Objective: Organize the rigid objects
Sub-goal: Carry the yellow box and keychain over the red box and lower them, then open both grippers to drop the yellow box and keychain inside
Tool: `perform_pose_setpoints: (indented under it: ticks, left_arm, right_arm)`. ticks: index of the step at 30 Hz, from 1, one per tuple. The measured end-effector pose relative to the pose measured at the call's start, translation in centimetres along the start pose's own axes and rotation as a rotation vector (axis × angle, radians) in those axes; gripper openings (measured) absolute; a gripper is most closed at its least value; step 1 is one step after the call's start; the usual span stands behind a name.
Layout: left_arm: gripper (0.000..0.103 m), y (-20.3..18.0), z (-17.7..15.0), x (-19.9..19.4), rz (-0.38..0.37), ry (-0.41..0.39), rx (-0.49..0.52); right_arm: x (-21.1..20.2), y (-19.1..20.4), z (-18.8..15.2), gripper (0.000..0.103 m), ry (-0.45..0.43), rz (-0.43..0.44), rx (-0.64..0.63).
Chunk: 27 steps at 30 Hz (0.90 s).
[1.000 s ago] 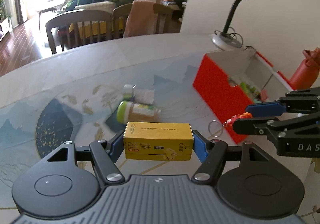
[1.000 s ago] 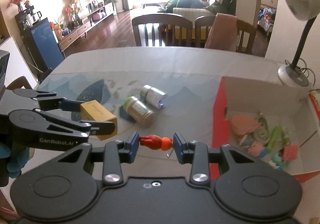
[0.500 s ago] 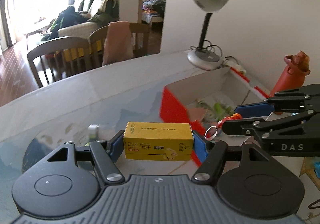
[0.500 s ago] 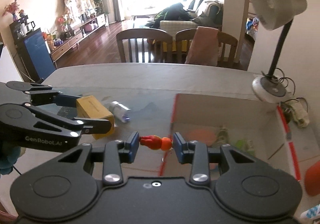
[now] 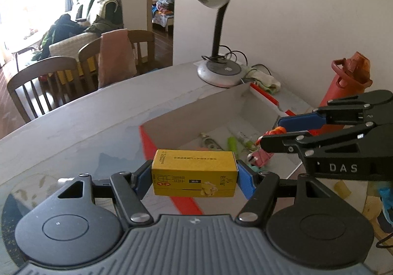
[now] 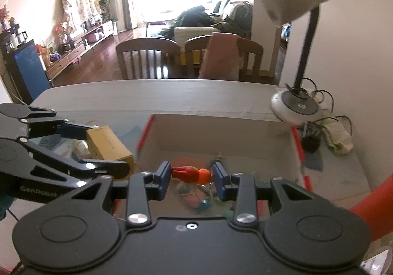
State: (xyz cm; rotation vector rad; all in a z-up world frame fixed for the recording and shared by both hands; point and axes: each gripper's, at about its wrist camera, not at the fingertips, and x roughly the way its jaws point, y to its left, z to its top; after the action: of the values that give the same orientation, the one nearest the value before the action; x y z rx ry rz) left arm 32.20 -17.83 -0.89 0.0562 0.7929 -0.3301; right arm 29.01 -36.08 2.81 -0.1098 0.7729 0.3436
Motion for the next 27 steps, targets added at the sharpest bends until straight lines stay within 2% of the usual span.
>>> perform_pose_setpoints:
  ticks: [14,27]
  left_arm:
    - [0.070,-4.4,1.8,7.7,0.003,0.094,0.015]
    - [0.070,-4.5,2.1,14.9,0.076,0.187,0.030]
  right_arm:
    - [3.5,-6.4,-1.3,0.036,0.054,-0.061,0.037]
    - [8.2,-9.7,-2.1,0.036,0.124,-0.071,0.079]
